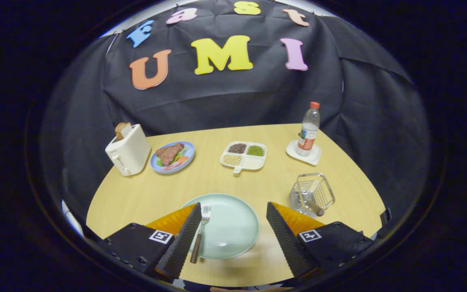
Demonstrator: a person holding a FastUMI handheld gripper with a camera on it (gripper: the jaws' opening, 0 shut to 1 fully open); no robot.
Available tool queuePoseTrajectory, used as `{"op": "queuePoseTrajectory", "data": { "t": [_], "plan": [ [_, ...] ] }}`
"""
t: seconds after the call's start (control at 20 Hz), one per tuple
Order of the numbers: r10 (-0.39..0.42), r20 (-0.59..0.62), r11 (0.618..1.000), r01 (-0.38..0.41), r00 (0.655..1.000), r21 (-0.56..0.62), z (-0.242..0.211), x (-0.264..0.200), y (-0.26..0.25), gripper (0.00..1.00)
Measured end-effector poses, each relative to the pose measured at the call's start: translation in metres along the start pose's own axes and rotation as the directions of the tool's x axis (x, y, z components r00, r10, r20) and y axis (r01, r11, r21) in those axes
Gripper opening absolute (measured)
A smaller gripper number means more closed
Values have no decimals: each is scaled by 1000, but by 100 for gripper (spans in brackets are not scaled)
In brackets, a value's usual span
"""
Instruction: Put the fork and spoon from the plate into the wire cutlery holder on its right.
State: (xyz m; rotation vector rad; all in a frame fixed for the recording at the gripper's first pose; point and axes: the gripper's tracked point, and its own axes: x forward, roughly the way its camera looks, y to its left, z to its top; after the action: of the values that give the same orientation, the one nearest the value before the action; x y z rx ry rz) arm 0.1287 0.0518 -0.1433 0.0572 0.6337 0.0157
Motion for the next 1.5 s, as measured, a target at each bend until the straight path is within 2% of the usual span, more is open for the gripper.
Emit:
{"op": "queuePoseTrajectory", "data": {
  "t": [0.4, 0.7, 0.85, 0.9, 1.15, 1.4, 1.5],
  "plan": [
    [32, -129, 999, -33, 991, -10, -54, 35, 41, 97],
    [0, -251, 1000, -3, 968, -11, -103, 62, 47, 94],
    [-17, -292, 1000, 15, 956, -9, -116, 71, 46, 81],
    [-17, -301, 1000, 16, 953, -4, -119, 72, 47, 81],
    [-15, -345, 999, 24, 938, 23, -129, 81, 48, 45],
    [-2, -355, 1000, 2, 935, -2, -131, 81, 52, 9],
    [1, -354, 1000, -4, 935, -8, -132, 81, 51, 2]
  ]
}}
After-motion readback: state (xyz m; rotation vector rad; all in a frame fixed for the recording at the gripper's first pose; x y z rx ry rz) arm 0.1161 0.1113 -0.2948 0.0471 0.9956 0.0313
